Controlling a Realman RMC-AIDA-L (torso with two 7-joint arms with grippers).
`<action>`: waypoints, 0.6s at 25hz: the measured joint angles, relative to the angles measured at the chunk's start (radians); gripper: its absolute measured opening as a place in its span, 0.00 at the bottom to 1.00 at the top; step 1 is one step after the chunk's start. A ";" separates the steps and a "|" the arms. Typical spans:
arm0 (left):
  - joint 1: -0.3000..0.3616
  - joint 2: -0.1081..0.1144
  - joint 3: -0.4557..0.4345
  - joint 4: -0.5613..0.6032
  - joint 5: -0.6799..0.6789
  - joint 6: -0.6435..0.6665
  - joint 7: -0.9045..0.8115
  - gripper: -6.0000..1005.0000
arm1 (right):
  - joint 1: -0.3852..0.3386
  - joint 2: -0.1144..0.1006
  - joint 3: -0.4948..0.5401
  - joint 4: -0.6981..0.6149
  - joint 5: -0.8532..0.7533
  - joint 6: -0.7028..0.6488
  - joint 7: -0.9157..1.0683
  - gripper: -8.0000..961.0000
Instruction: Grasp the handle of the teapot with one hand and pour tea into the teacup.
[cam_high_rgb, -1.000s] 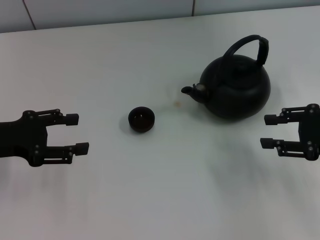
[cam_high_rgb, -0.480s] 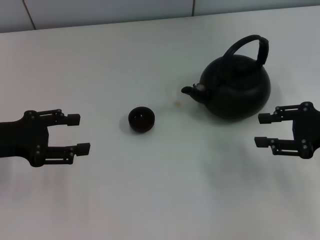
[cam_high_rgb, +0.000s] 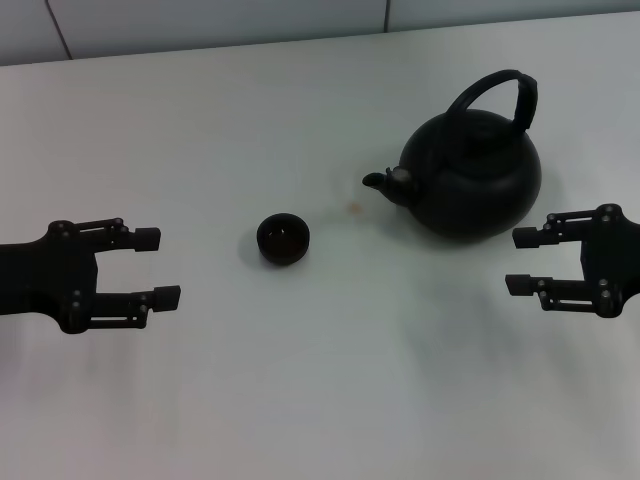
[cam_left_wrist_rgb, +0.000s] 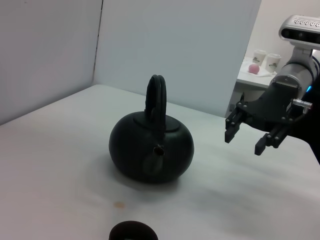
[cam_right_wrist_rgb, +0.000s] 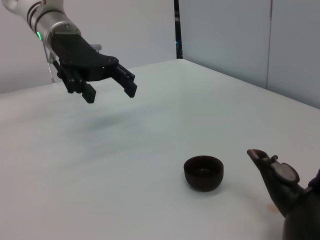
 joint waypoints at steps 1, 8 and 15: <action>0.000 0.000 0.000 0.000 0.000 0.000 0.000 0.80 | 0.000 0.000 0.000 0.000 0.000 0.000 0.000 0.60; -0.003 -0.001 0.004 0.000 0.000 0.000 0.000 0.80 | 0.004 0.000 0.000 0.000 -0.002 0.001 0.000 0.60; -0.005 -0.003 0.005 0.000 0.001 0.000 0.000 0.80 | 0.009 -0.001 0.000 0.002 -0.003 0.001 0.000 0.61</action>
